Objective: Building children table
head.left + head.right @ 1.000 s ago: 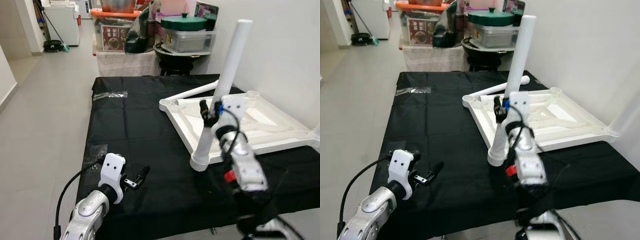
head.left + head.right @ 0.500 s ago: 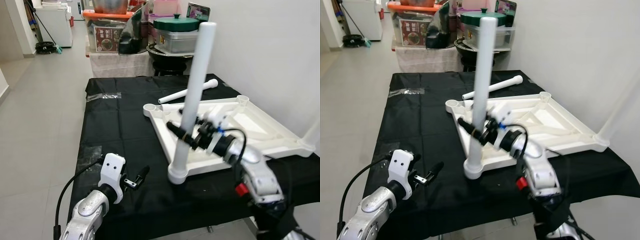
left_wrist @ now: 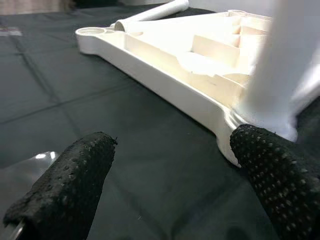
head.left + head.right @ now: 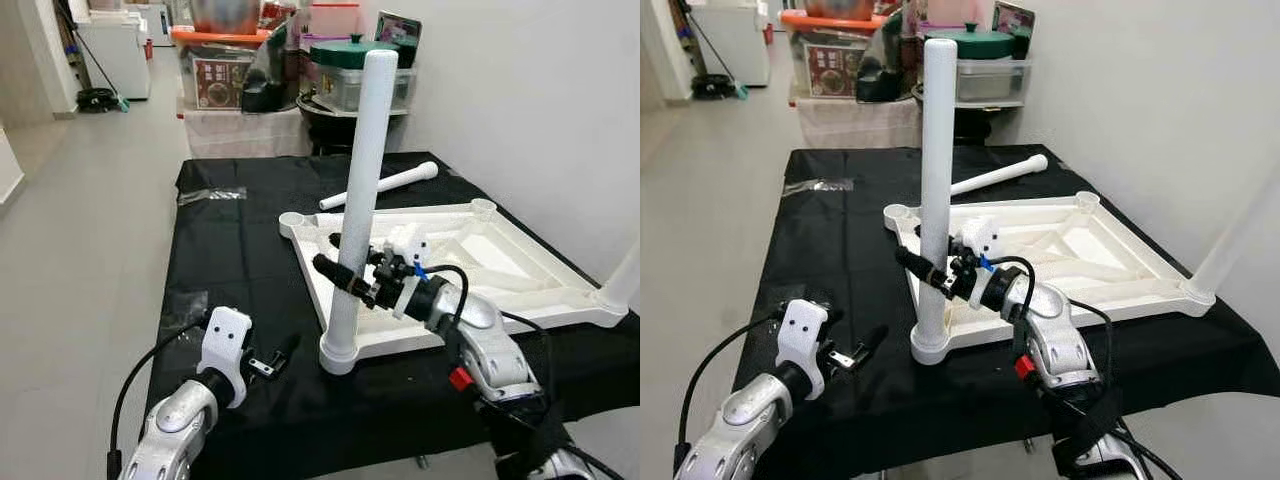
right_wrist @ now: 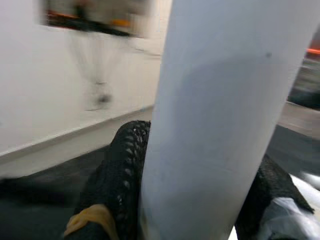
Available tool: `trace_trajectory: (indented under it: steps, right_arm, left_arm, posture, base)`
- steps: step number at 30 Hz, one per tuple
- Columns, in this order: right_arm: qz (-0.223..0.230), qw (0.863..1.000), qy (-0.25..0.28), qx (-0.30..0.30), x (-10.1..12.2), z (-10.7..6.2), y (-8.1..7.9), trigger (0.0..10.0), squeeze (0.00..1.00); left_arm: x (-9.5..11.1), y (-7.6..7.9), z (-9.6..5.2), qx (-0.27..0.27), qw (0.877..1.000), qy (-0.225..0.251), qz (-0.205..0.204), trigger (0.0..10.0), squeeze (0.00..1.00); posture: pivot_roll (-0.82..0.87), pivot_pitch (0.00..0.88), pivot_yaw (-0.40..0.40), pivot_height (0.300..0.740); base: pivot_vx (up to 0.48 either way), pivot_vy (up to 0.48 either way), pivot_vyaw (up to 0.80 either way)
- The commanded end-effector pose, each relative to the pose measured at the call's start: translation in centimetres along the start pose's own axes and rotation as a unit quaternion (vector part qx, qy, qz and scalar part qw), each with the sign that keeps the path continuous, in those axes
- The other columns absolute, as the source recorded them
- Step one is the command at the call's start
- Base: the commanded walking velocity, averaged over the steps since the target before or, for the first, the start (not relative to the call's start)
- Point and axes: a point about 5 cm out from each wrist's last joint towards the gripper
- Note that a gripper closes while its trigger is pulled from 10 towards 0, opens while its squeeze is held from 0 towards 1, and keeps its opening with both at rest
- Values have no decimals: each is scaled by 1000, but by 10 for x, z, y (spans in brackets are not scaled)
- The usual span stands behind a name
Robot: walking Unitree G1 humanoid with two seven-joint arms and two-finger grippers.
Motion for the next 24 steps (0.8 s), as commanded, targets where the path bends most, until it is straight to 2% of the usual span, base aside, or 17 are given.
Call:
trace_trajectory:
  steps: [1,2,3,4,5,7,8,10,11,12,13,18,19,21,22,23,24]
  right_arm:
    - [-43,980,-68,-182,-21,-16,36,0,0]
    - [-45,965,-81,-246,-26,-21,46,0,0]
    - [-45,965,-81,-246,-26,-21,46,0,0]
    - [-48,942,-100,-317,-34,-30,56,0,0]
    - [-54,909,-119,-395,-41,-43,66,0,0]
    - [-54,909,-119,-395,-41,-43,66,0,0]
    - [-45,876,-128,-463,-49,-56,71,0,0]
    - [-45,876,-128,-463,-49,-56,71,0,0]
    - [-39,850,-131,-509,-56,-66,72,0,0]
    - [-39,850,-131,-509,-56,-66,72,0,0]
    - [-30,839,-125,-528,-59,-70,68,0,0]
    - [-16,844,-109,-525,-61,-61,52,0,0]
    - [-9,855,-102,-508,-58,-54,49,10000,0]
    - [-9,855,-102,-508,-58,-54,49,10000,0]
    - [-7,864,-88,-496,-53,-49,48,10000,153]
    - [-7,864,-88,-496,-53,-49,48,10000,153]
    - [15,866,-59,-497,-47,-47,50,10000,1000]
  left_arm:
    - [-4,0,-1,-1,1000,-9,6,10000,0]
    - [-4,0,-1,-1,1000,-10,7,10000,0]
    - [-4,0,-1,-1,1000,-10,7,10000,0]
    - [-4,0,-1,-1,1000,-10,7,10000,0]
    - [-4,-1,-1,1,1000,-10,8,10000,0]
    - [-4,-1,-1,1,1000,-10,8,10000,0]
    - [-4,-1,-1,2,1000,-10,8,10000,0]
    - [-4,-1,-1,2,1000,-10,8,10000,0]
    - [-5,0,-1,2,1000,-11,8,10000,0]
    - [-5,0,-1,2,1000,-11,8,10000,0]
    - [-5,1,-1,1,1000,-11,8,10000,0]
    - [-5,0,-1,0,1000,-11,8,10000,0]
    - [-5,-1,-1,1,1000,-11,9,10000,0]
    - [-5,-1,-1,1,1000,-11,9,10000,0]
    - [-5,-1,-1,2,1000,-11,8,10000,0]
    - [-5,-1,-1,2,1000,-11,8,10000,0]
    - [-5,0,-1,2,1000,-12,7,10000,0]
  posture:
    - [102,0,-90,740]
    - [102,0,-90,740]
    - [102,0,-90,740]
    - [103,0,-92,740]
    - [103,0,-94,740]
    - [103,0,-94,740]
    - [106,0,-96,740]
    - [106,0,-96,740]
    - [103,0,-92,740]
    - [103,0,-92,740]
    - [104,0,-92,740]
    - [105,0,-94,740]
    - [103,0,-94,740]
    - [103,0,-94,740]
    - [99,0,-93,740]
    - [99,0,-93,740]
    - [98,0,-94,740]
  base:
    - [0,0,0]
    - [0,0,0]
    - [0,0,0]
    - [0,0,0]
    - [0,0,0]
    - [0,0,0]
    - [0,0,0]
    - [0,0,0]
    - [0,0,0]
    - [0,0,0]
    - [0,0,0]
    - [0,0,0]
    - [0,0,0]
    - [0,0,0]
    - [0,0,0]
    - [0,0,0]
    - [0,0,0]
Point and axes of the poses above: a point about 5 cm out from each wrist's last joint towards the gripper, its own z axis pointing out of the wrist towards the gripper, its own x axis along the axis of the wrist's last joint, y = z × x, and after that the axes turned 11 degrees about z, right-handed
